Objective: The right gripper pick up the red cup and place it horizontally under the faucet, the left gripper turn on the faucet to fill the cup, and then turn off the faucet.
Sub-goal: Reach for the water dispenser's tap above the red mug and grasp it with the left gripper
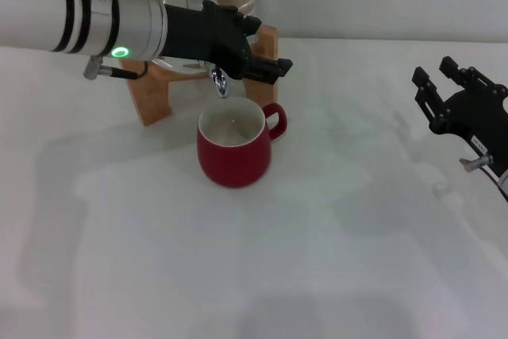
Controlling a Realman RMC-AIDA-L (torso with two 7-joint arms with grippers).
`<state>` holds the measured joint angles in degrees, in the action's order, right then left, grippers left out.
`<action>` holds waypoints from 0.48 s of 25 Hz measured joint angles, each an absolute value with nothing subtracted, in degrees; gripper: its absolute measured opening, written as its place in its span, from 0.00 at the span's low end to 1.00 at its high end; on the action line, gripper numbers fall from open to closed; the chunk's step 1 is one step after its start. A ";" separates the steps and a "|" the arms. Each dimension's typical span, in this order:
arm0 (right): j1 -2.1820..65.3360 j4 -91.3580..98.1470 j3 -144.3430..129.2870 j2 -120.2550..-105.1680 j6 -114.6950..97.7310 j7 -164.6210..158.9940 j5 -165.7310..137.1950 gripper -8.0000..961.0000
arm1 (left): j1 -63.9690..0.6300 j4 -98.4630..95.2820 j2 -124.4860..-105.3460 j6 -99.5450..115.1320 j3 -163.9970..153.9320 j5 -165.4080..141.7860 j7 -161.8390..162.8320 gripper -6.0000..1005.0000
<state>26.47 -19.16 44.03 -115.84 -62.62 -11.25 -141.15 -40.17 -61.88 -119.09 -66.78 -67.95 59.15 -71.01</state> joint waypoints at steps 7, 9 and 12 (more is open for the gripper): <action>26.43 -19.16 44.03 -115.84 -62.67 -11.25 -141.15 0.45 | -40.15 -61.86 -119.10 -67.06 -68.04 59.15 -71.02 0.87; 26.39 -19.16 44.03 -115.84 -62.67 -11.25 -141.15 0.45 | -40.13 -61.86 -119.15 -67.10 -68.09 59.15 -71.02 0.87; 26.35 -19.16 44.03 -115.84 -62.67 -11.25 -141.15 0.45 | -40.11 -61.86 -119.17 -67.22 -68.14 59.15 -71.02 0.87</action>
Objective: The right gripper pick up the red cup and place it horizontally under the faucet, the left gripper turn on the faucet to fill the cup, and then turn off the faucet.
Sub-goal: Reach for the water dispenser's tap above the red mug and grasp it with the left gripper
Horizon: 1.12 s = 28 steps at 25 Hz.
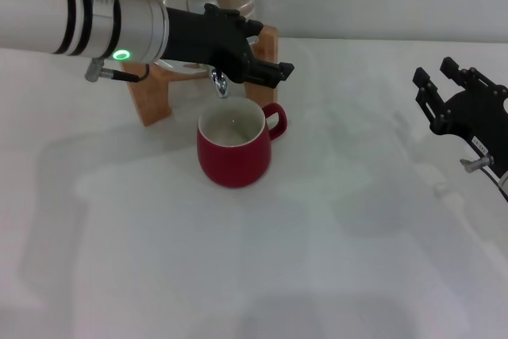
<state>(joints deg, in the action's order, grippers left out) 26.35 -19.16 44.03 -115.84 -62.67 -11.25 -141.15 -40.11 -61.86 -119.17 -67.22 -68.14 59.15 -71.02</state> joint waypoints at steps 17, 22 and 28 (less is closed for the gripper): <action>26.28 -19.16 44.03 -115.84 -62.83 -11.25 -141.20 0.45 | -39.99 -62.47 -119.18 -68.92 -68.10 59.15 -70.65 0.87; 26.21 -19.16 44.03 -115.84 -62.85 -11.25 -141.25 0.45 | -40.04 -62.68 -119.18 -69.30 -68.11 59.15 -70.59 0.88; 26.19 -19.16 44.03 -115.84 -62.85 -11.25 -141.24 0.45 | -40.18 -62.69 -119.14 -69.92 -68.06 59.15 -70.48 0.88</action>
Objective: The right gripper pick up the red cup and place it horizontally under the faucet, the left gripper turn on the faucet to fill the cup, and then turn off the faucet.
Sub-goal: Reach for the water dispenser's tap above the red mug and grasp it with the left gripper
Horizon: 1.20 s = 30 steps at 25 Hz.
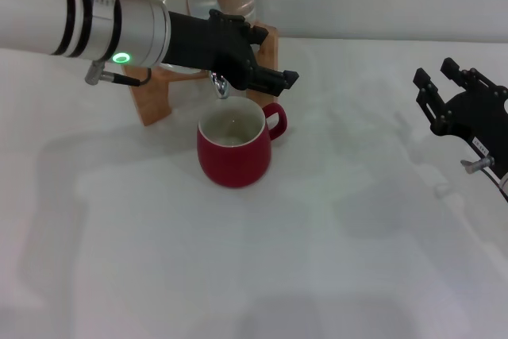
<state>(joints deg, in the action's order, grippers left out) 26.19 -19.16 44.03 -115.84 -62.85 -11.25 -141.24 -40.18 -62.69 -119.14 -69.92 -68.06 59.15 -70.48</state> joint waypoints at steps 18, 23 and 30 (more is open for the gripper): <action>26.49 -19.16 44.03 -115.75 -62.84 -11.25 -141.23 0.45 | -40.25 -63.46 -119.00 -71.35 -67.78 58.86 -70.31 0.88; 26.50 -19.16 44.03 -115.75 -62.84 -11.25 -141.18 0.45 | -40.32 -63.46 -118.95 -71.53 -67.95 58.79 -70.30 0.88; 26.42 -19.16 44.03 -115.75 -62.84 -11.25 -141.06 0.45 | -40.38 -64.09 -118.91 -72.53 -67.79 58.54 -70.23 0.88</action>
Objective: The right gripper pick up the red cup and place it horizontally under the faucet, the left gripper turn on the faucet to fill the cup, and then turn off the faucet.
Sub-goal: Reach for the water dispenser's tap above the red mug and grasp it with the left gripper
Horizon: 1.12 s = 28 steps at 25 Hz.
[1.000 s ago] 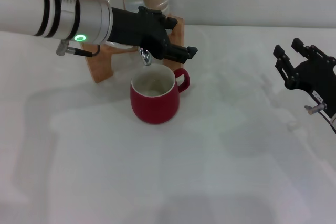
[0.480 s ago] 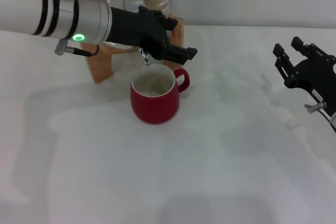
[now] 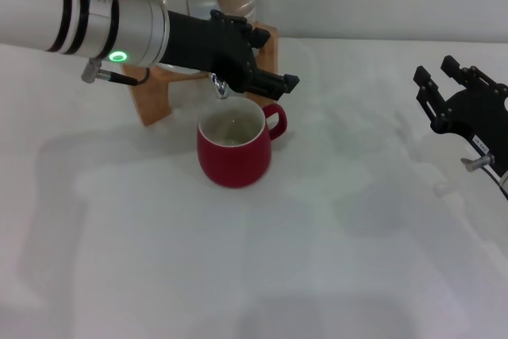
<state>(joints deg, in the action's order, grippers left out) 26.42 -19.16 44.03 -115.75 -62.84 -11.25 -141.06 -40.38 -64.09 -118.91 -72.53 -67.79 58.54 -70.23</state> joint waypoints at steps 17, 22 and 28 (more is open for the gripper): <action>26.56 -19.16 44.23 -115.75 -62.84 -11.25 -141.13 0.45 | -40.37 -65.37 -118.88 -74.72 -67.67 58.11 -69.32 0.88; 26.58 -19.08 44.32 -115.75 -62.84 -11.24 -141.15 0.45 | -40.20 -66.29 -118.90 -75.10 -67.62 57.33 -68.77 0.88; 26.62 -19.07 44.30 -115.75 -62.84 -11.25 -141.25 0.45 | -40.15 -66.43 -118.95 -75.01 -67.59 57.13 -69.04 0.88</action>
<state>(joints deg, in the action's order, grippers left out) 26.62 -19.07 44.30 -115.75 -62.84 -11.25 -141.25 -40.15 -66.43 -118.95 -75.01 -67.59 57.13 -69.04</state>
